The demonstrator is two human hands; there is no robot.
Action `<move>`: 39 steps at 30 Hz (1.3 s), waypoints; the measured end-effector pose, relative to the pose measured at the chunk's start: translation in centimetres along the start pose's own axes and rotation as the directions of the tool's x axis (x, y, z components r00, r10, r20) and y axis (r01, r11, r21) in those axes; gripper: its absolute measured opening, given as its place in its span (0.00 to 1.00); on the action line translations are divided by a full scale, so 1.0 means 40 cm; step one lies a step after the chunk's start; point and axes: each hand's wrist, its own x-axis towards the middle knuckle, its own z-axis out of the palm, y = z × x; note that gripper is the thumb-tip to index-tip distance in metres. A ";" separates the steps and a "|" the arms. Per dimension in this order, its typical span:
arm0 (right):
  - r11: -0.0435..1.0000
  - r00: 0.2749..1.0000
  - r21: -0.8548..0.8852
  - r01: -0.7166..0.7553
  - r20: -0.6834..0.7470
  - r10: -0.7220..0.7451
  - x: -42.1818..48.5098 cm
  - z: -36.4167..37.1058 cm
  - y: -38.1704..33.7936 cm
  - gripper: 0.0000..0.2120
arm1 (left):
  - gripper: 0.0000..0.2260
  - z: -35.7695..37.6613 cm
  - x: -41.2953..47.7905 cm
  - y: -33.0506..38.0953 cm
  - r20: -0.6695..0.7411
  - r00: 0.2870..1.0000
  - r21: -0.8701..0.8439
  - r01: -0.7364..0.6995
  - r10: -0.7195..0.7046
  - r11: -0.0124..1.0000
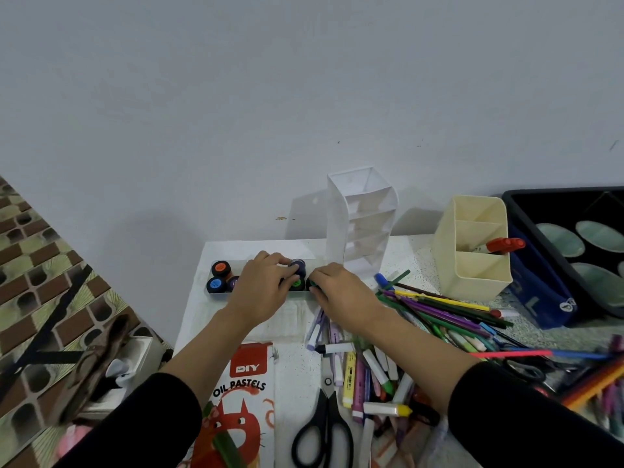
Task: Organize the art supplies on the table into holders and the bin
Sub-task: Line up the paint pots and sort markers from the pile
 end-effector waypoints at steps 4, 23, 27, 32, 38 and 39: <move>0.997 0.991 -0.066 -0.037 0.124 0.045 0.017 -0.019 -0.008 0.06 | 0.11 0.001 -0.007 0.013 -0.018 0.998 -0.065 0.060 -0.061 0.996; 0.897 0.968 0.368 -0.245 0.038 0.249 -0.003 -0.050 -0.029 0.22 | 0.05 -0.086 0.007 0.087 0.147 0.834 -0.694 0.470 -0.532 0.545; 0.832 0.962 0.501 -0.236 0.000 0.273 0.037 -0.043 -0.048 0.20 | 0.07 -0.102 -0.010 0.096 0.212 0.850 -0.795 0.437 -0.483 0.420; 0.830 0.960 0.532 -0.169 -0.102 0.261 0.055 -0.036 -0.058 0.15 | 0.07 -0.101 -0.009 0.075 0.231 0.842 -0.768 0.466 -0.488 0.440; 0.941 0.983 0.325 -0.089 -0.122 0.135 0.065 -0.035 -0.042 0.15 | 0.09 -0.083 -0.010 0.038 0.103 0.927 -0.419 0.368 -0.359 0.830; 0.969 0.988 0.234 -0.081 -0.112 0.109 0.067 -0.032 -0.036 0.14 | 0.11 -0.078 -0.018 0.029 0.106 0.946 -0.273 0.323 -0.306 0.906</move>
